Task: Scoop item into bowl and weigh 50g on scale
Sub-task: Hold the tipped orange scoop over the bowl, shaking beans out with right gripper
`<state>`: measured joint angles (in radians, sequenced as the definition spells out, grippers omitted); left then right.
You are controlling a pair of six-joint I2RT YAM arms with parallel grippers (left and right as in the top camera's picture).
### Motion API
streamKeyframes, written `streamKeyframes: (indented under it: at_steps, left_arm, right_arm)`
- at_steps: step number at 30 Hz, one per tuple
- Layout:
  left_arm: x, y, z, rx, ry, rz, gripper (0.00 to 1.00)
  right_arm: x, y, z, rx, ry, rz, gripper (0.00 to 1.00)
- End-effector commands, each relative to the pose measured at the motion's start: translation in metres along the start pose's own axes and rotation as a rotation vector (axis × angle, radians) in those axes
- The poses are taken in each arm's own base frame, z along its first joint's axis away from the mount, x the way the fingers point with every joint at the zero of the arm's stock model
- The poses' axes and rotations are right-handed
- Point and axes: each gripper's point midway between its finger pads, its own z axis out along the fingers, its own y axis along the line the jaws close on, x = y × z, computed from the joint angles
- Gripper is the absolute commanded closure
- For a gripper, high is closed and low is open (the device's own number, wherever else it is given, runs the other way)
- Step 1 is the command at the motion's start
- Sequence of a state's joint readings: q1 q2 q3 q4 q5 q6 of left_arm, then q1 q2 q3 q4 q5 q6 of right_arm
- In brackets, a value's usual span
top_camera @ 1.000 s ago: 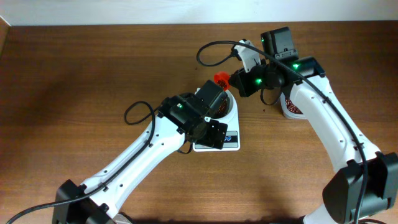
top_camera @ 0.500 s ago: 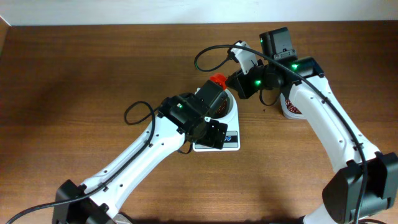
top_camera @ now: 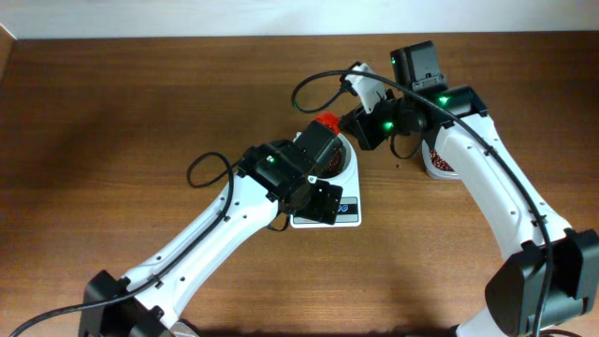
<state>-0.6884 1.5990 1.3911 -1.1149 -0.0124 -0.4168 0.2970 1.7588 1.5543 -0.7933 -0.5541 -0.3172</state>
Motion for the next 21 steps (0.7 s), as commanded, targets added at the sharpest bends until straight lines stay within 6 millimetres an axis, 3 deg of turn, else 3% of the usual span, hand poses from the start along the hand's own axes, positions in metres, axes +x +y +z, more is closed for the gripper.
streamKeyframes:
  at_steps: [1, 2, 21]
  left_arm:
    - [0.001, 0.002, 0.002, -0.016, 0.004, -0.013, 0.01]
    - [0.001, 0.002, 0.002, -0.016, 0.004, -0.013, 0.01]
    - [0.001, 0.002, 0.002, -0.016, 0.004, -0.013, 0.01]
  right_arm:
    - [-0.010, 0.004, -0.004, 0.022, -0.016, -0.034, 0.96]
    - [-0.010, 0.017, -0.005, -0.050, -0.026, -0.133, 0.96]
    - [-0.012, 0.008, -0.005, -0.001, -0.027, -0.075, 0.96]
